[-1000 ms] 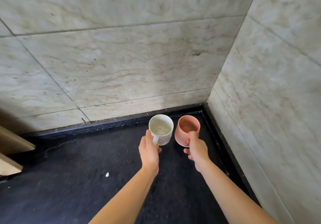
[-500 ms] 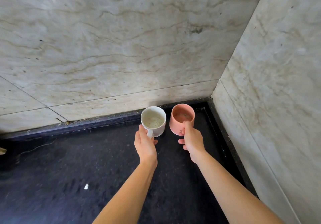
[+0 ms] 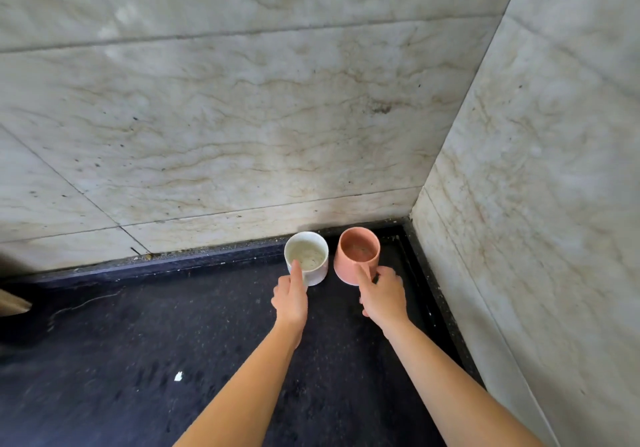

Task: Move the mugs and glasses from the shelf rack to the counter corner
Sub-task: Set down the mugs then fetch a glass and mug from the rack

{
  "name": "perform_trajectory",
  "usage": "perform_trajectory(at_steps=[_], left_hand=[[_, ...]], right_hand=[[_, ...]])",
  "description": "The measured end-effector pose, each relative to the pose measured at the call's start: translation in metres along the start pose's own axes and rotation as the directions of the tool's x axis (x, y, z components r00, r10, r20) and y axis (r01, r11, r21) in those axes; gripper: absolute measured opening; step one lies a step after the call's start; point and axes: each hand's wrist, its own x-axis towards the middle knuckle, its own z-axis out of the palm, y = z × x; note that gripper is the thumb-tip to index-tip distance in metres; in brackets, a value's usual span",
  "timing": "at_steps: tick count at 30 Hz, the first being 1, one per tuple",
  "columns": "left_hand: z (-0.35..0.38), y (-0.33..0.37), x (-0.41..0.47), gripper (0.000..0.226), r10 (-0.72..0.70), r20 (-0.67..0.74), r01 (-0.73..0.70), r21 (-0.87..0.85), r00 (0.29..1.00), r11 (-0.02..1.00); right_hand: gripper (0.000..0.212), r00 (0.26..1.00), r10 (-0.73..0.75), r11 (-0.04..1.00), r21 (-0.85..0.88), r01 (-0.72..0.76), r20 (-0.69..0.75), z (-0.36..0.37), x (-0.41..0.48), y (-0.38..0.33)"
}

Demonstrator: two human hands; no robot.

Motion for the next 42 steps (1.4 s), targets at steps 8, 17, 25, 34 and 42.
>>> perform_trajectory(at_steps=[8, 17, 25, 34, 42], left_hand=[[-0.115, 0.132, -0.095, 0.033, 0.487, -0.131, -0.49, 0.01, 0.863, 0.871], [-0.301, 0.101, -0.243, 0.072, 0.729, -0.477, -0.423, 0.601, 0.491, 0.678], [-0.481, -0.024, -0.418, 0.071, 0.596, -0.749, 0.1, 0.643, 0.29, 0.76], [-0.661, -0.234, -0.695, 0.07, 0.506, -0.863, 0.493, 0.441, 0.002, 0.75], [-0.744, -0.371, -0.908, 0.072, 0.349, -0.914, 0.622, 0.153, -0.206, 0.768]], right_hand=[[0.058, 0.744, -0.626, 0.779, -0.141, 0.611, -0.234, -0.076, -0.08, -0.117], [0.062, 0.418, -0.906, 0.413, -0.079, 0.907, 0.067, 0.0, -0.214, -0.204], [0.066, 0.029, -0.961, 0.043, 0.044, 0.998, 0.276, 0.103, -0.431, -0.221], [0.068, -0.457, -0.836, -0.374, 0.293, 0.88, 0.305, 0.239, -0.799, -0.149], [0.068, -0.693, -0.677, -0.505, 0.528, 0.683, 0.248, 0.29, -1.058, -0.059]])
